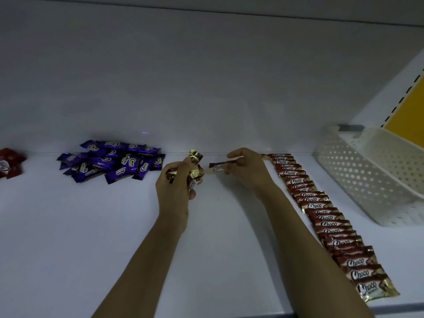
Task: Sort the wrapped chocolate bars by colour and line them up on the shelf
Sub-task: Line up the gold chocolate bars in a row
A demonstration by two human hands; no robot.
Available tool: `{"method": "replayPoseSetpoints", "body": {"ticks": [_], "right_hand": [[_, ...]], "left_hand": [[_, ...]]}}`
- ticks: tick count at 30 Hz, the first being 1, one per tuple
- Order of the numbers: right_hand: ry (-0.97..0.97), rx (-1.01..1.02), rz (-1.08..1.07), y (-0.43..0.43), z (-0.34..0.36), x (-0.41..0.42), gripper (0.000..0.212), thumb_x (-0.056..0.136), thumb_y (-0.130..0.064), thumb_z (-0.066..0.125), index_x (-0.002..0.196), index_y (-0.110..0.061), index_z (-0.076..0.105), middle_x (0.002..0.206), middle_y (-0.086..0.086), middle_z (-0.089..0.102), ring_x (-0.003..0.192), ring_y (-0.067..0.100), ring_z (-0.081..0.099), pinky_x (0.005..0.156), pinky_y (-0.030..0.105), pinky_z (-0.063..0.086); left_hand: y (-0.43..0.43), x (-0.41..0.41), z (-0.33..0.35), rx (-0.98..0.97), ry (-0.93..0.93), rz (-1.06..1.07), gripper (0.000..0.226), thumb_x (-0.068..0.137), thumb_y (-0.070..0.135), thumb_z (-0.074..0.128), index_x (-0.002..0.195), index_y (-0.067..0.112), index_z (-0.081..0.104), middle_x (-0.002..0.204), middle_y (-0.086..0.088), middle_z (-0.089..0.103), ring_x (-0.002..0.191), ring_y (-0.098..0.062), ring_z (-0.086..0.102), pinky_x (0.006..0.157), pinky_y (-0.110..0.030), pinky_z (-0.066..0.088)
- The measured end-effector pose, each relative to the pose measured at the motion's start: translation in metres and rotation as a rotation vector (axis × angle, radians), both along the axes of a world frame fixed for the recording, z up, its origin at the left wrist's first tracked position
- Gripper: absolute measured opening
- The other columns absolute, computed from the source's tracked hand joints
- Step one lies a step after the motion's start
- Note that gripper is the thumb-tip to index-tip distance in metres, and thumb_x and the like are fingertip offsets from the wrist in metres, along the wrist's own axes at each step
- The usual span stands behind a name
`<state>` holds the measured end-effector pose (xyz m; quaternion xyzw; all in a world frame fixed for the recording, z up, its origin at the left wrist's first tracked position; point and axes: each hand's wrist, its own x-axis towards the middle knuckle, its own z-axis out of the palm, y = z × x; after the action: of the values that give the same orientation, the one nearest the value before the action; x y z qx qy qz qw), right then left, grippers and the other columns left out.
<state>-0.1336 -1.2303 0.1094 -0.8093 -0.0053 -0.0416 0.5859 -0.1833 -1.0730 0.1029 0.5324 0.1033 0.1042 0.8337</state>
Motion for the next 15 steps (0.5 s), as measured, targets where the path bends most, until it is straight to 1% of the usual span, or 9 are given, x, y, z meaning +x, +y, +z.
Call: {"method": "replayPoseSetpoints", "body": {"ticks": [1,3,5,7,8,10,12,14,15], "right_hand": [[0.023,-0.020,0.008,0.000,-0.004,0.001,0.016,0.081,-0.006,0.071,0.087,-0.017,0.060,0.076,0.006,0.068,0.069,0.013,0.062,0.064,0.020,0.043],[0.012,-0.033,0.009,-0.002,-0.008,0.007,0.020,0.080,-0.003,0.070,0.080,-0.021,0.062,0.080,0.007,0.067,0.072,0.014,0.059,0.064,0.018,0.042],[-0.022,-0.105,-0.015,-0.004,-0.013,0.012,0.020,0.082,-0.001,0.067,0.079,-0.021,0.066,0.081,0.002,0.065,0.069,0.007,0.054,0.062,0.015,0.039],[-0.046,-0.308,-0.054,-0.006,-0.020,0.014,0.015,0.084,-0.006,0.066,0.092,-0.019,0.071,0.088,-0.002,0.064,0.073,0.005,0.055,0.068,0.018,0.041],[-0.068,-0.424,-0.092,-0.006,-0.023,0.015,0.018,0.085,-0.010,0.065,0.099,-0.019,0.071,0.094,-0.002,0.065,0.081,0.009,0.058,0.074,0.021,0.043],[-0.142,-0.599,-0.174,-0.004,-0.023,0.012,0.022,0.088,-0.018,0.062,0.108,-0.021,0.069,0.104,0.004,0.066,0.097,0.019,0.060,0.087,0.032,0.046],[-0.198,-0.649,-0.184,0.004,-0.017,0.006,0.024,0.093,-0.025,0.055,0.114,-0.023,0.066,0.108,0.007,0.066,0.104,0.024,0.058,0.093,0.037,0.043],[-0.180,-0.706,-0.119,0.016,-0.017,0.003,0.028,0.095,-0.029,0.049,0.118,-0.025,0.065,0.113,0.003,0.067,0.108,0.023,0.058,0.096,0.036,0.040],[-0.174,-0.776,-0.090,0.021,-0.019,0.001,0.029,0.094,-0.028,0.047,0.116,-0.027,0.066,0.113,0.001,0.067,0.107,0.023,0.059,0.094,0.035,0.041]], "left_hand": [[0.000,0.000,-0.001,0.012,-0.005,0.002,0.008,0.092,0.021,0.060,0.089,0.014,0.060,0.072,-0.004,0.070,0.055,-0.011,0.059,0.039,-0.016,0.033],[0.001,0.000,-0.003,0.029,-0.010,0.007,0.008,0.092,0.021,0.061,0.089,0.014,0.061,0.079,-0.012,0.068,0.058,-0.015,0.058,0.038,-0.017,0.033],[0.001,0.000,-0.004,0.033,-0.015,0.010,0.008,0.092,0.021,0.060,0.088,0.014,0.060,0.082,-0.015,0.067,0.058,-0.015,0.058,0.038,-0.017,0.034],[0.001,-0.001,-0.003,0.033,-0.023,0.002,0.008,0.093,0.021,0.060,0.089,0.014,0.060,0.082,-0.014,0.067,0.055,-0.013,0.058,0.037,-0.016,0.033],[0.001,-0.001,-0.003,0.031,-0.026,-0.002,0.008,0.092,0.020,0.060,0.089,0.014,0.060,0.081,-0.013,0.067,0.054,-0.011,0.058,0.037,-0.016,0.033],[0.001,-0.002,-0.002,0.026,-0.028,-0.004,0.008,0.093,0.020,0.060,0.088,0.014,0.060,0.080,-0.011,0.066,0.053,-0.010,0.058,0.038,-0.016,0.033],[0.001,-0.001,-0.003,0.037,-0.029,-0.003,0.007,0.092,0.021,0.060,0.089,0.015,0.060,0.080,-0.010,0.067,0.054,-0.010,0.058,0.038,-0.016,0.034],[0.000,-0.002,-0.002,0.052,-0.031,0.004,0.007,0.092,0.021,0.060,0.087,0.016,0.060,0.073,-0.004,0.067,0.054,-0.010,0.058,0.038,-0.016,0.034],[-0.001,-0.002,-0.002,0.060,-0.033,0.006,0.008,0.092,0.021,0.061,0.086,0.016,0.060,0.068,0.000,0.067,0.052,-0.009,0.058,0.038,-0.016,0.034]]}}
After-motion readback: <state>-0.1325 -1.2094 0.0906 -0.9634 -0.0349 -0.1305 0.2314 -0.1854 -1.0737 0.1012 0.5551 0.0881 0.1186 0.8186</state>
